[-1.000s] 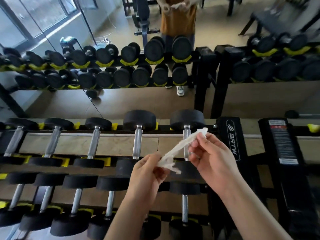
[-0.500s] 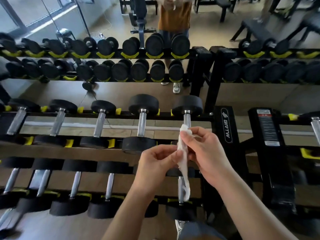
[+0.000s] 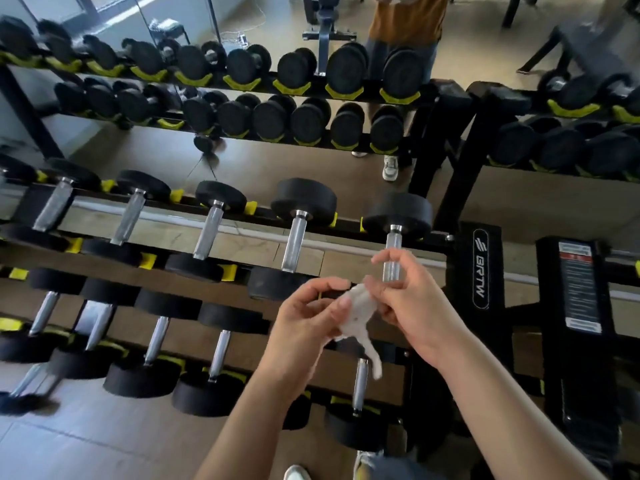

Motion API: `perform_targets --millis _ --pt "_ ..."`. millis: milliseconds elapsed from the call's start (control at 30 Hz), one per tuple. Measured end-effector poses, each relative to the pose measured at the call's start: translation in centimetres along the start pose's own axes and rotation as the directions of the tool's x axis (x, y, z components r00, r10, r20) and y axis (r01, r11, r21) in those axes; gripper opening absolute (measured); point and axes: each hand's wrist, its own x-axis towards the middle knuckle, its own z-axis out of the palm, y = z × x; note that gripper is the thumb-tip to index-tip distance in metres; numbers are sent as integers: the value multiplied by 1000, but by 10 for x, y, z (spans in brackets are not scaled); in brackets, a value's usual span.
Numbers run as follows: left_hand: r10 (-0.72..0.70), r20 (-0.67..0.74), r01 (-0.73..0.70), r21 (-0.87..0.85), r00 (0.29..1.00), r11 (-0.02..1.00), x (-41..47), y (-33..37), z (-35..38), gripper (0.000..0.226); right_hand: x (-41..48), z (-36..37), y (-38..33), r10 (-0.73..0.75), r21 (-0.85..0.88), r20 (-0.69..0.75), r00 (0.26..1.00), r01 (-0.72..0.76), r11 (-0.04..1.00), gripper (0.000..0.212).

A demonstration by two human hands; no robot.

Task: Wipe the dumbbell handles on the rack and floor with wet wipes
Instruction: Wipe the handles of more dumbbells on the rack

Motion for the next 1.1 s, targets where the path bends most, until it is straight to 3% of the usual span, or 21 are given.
perform_targets --millis 67,100,233,333,400,467,533,600,667,733,833,900,1033,1100 --pt "-42 111 8 285 993 959 12 -2 3 41 13 -9 1 -13 -55 29 999 14 998 11" --pt "-33 98 -10 408 995 913 18 -3 6 47 18 -15 1 -11 -104 51 999 16 994 13" --pt "106 -43 -56 624 993 780 46 -5 14 28 40 -41 -2 48 -222 214 976 1 975 23" --pt "82 -44 -39 601 996 798 64 -10 17 8 55 -54 -7 96 -388 332 938 42 921 27" --pt "-10 -52 33 454 999 890 74 -16 20 12 68 -61 -4 55 -478 293 955 96 873 16" --pt "-75 -59 90 303 995 949 82 -26 22 23 79 -68 4 21 -462 227 974 89 882 7" --pt "-112 -28 115 225 993 967 91 -37 25 27 89 -76 16 62 -344 182 981 5 939 10" --pt "-148 -2 145 200 989 969 101 -46 27 23 98 -82 28 173 -53 158 972 -166 985 18" --pt "-185 -6 183 198 983 963 110 -52 30 18 108 -90 40 281 331 176 944 -325 886 24" --pt "-229 -37 231 245 973 942 120 -57 32 18 118 -98 52 345 545 183 921 -387 744 25" --pt "-213 -225 287 385 951 877 142 -69 39 15 136 -106 70 416 619 116 902 -393 680 14" --pt "-65 -345 256 545 936 798 161 -83 44 15 151 -108 78 466 616 -26 885 -353 704 9" --pt "157 -198 99 870 968 484 188 -106 58 5 184 -101 80 537 665 -286 794 -239 707 11" --pt "225 -144 38 907 964 419 198 -112 61 10 190 -92 84 523 669 -312 793 -208 713 10"
